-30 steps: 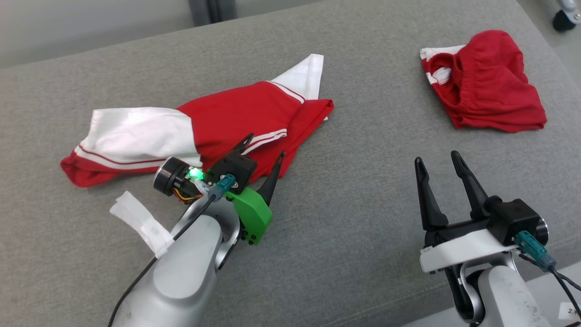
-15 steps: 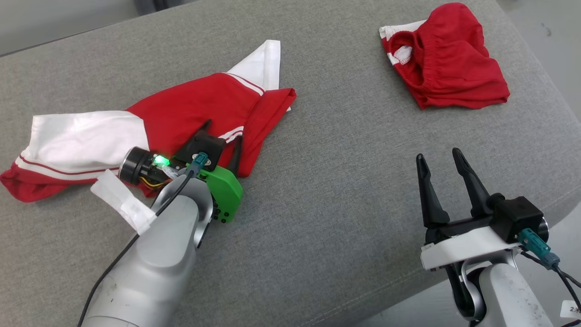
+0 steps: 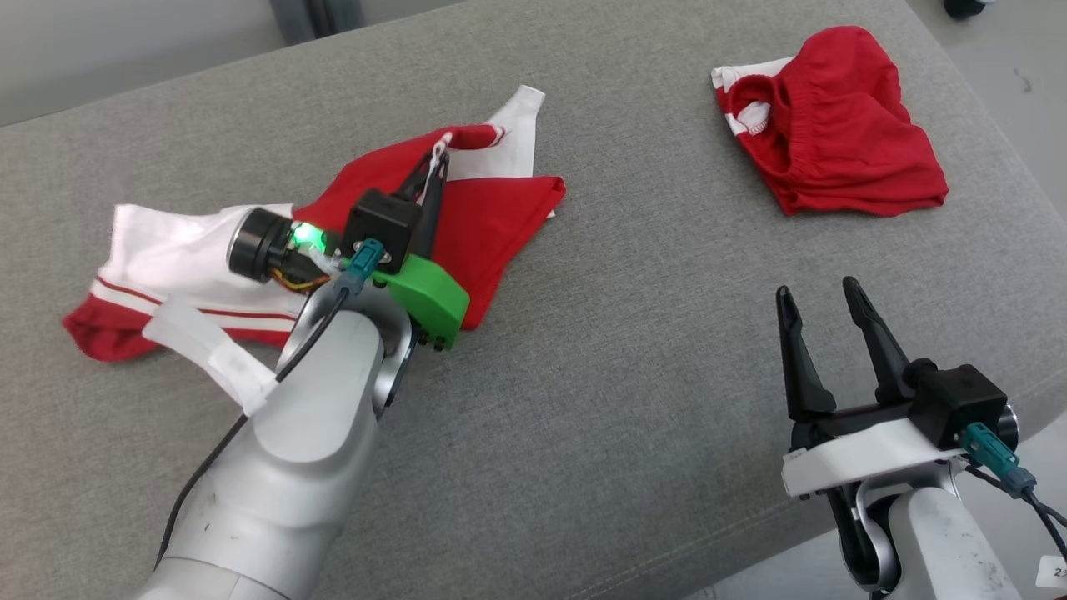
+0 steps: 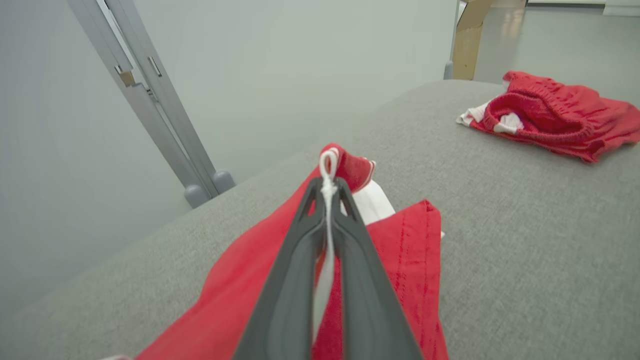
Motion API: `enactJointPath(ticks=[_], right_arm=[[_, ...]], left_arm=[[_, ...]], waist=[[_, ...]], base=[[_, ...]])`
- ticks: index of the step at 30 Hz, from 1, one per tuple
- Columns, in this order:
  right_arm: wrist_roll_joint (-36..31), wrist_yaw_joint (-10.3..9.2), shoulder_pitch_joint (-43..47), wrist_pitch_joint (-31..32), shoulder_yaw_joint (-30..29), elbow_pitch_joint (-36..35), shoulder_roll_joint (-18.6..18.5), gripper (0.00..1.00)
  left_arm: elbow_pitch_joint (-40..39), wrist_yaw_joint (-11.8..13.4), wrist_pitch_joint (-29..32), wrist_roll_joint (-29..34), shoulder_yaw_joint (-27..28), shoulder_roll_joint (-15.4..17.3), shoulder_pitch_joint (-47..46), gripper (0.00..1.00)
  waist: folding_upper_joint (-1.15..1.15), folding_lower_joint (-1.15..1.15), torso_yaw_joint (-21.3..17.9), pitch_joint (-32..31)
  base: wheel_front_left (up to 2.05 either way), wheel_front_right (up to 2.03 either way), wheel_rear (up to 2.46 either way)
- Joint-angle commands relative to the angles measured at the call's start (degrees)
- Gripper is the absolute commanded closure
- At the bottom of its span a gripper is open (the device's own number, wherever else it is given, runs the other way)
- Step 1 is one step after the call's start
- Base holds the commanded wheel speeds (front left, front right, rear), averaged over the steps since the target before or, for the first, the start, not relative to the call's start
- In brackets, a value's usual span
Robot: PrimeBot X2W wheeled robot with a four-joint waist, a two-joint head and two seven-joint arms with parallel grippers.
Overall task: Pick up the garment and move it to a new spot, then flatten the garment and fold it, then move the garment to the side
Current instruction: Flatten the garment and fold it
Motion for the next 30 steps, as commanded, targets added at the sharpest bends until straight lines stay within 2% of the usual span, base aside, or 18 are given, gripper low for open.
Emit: enactJointPath(ticks=[1, 6, 11, 16, 23, 30], right_arm=[[-0.46, -0.06, 0.30, -0.18, -0.42, -0.09, -0.01, 0.00], [-1.23, -0.07, 0.91, -0.18, -1.87, 0.07, -0.01, 0.00], [-1.97, -0.06, 1.92, -0.18, -3.06, 0.32, -0.02, 0.00], [-2.70, -0.06, 2.74, -0.18, -3.48, 0.41, -0.01, 0.00], [-3.25, -0.06, 3.02, -0.18, -3.58, 0.46, -0.02, 0.00], [-3.61, -0.07, 2.24, -0.17, -3.02, 0.24, -0.03, 0.00]], left_arm=[[-3.07, 0.21, -0.33, -0.19, 0.34, -0.04, 0.35, 1.00], [-16.82, -0.04, -0.32, 0.16, 2.00, 1.37, 5.40, 1.00], [-29.03, -0.46, -0.32, -0.60, 3.86, 4.03, 14.32, 1.00], [-36.76, 1.19, -0.32, -3.40, 8.19, 6.40, 25.03, 1.00], [-37.01, 4.11, -0.33, -7.20, 18.35, 8.11, 36.18, 1.00], [-30.05, 3.66, -0.33, -8.79, 26.16, 7.23, 36.67, 1.00]], waist=[[0.00, 0.00, 1.14, -1.02], [0.00, 0.00, 3.73, -3.21], [0.00, 0.00, 6.63, -5.87], [0.00, 0.00, 8.92, -7.73], [0.00, 0.00, 10.66, -8.41], [0.00, 0.00, 10.67, -7.67]], base=[[0.00, 0.00, 0.00], [0.00, 0.00, 0.00], [0.00, 0.00, 0.00], [0.00, 0.00, 0.00], [0.00, 0.00, 0.00], [0.00, 0.00, 0.00]])
